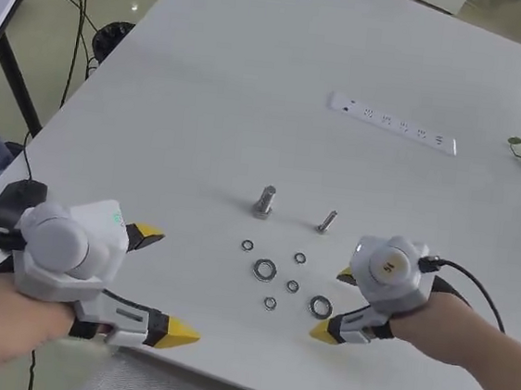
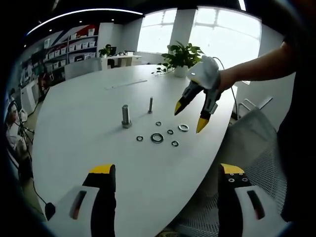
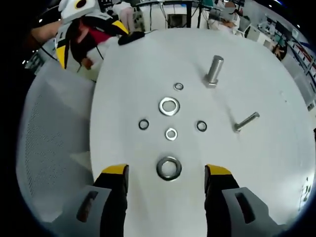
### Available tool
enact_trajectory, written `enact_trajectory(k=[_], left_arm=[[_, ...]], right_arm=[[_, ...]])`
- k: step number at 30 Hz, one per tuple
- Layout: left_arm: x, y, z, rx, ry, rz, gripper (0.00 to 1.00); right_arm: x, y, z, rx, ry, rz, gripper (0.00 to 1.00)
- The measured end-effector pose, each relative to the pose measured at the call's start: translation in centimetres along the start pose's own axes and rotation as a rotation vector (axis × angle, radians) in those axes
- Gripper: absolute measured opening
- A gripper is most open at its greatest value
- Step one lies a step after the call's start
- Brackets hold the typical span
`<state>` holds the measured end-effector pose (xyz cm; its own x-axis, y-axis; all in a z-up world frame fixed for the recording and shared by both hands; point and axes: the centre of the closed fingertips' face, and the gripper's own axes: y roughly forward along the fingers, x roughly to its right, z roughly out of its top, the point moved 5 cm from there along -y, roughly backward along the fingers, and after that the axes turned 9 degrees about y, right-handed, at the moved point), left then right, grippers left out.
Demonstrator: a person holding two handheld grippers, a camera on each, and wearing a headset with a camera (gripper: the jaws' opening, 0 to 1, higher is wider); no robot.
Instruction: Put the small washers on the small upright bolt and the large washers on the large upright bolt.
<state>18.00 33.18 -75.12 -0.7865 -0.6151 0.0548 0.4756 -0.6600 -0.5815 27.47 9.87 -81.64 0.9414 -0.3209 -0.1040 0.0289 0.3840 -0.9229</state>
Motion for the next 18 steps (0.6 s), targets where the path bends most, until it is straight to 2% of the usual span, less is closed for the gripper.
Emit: enact_trajectory(k=[6, 18], left_arm=[[0.0, -0.3, -0.1, -0.003, 0.006, -0.005, 0.85], [-0.2, -0.5, -0.2, -0.010, 0.003, -0.010, 0.82]], right_arm=[[0.5, 0.7, -0.5, -0.067, -0.047, -0.031, 0.57], [0.4, 1.4, -0.8, -0.099, -0.060, -0.025, 0.56]])
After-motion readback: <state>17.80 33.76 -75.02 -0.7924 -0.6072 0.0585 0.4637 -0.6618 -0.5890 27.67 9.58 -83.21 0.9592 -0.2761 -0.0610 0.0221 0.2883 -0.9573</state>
